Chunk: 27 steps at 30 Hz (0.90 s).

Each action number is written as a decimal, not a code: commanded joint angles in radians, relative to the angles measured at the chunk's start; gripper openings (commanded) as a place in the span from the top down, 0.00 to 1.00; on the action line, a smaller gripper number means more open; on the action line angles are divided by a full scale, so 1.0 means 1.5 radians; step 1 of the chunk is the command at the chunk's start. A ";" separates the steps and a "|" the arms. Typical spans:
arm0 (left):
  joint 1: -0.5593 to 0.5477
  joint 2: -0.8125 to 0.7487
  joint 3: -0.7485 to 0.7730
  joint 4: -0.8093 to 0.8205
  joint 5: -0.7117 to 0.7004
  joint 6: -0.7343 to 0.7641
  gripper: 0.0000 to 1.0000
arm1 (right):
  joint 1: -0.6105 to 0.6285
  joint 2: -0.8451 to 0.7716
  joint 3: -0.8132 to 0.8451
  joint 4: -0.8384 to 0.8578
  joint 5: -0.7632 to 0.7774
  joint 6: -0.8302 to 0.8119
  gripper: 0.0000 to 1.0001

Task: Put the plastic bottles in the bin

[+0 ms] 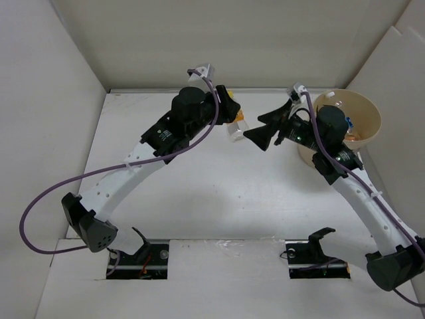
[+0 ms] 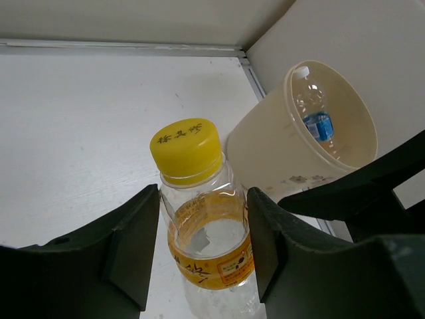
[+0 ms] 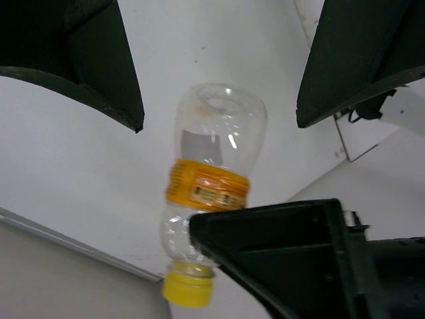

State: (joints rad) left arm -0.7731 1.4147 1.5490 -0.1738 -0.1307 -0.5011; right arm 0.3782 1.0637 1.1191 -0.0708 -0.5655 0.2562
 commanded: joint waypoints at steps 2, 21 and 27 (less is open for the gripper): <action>0.000 -0.021 0.010 0.002 0.040 0.029 1.00 | 0.051 0.021 0.012 0.085 -0.054 -0.022 0.00; 0.000 -0.063 0.029 -0.021 0.030 0.003 0.00 | 0.122 0.131 0.044 0.126 0.130 -0.003 0.96; 0.000 -0.063 0.068 -0.084 -0.132 -0.021 0.00 | 0.061 0.101 0.044 0.105 0.153 -0.010 1.00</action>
State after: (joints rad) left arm -0.7731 1.3598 1.5761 -0.2626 -0.1539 -0.4999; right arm 0.5140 1.2636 1.1381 0.0376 -0.3916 0.2474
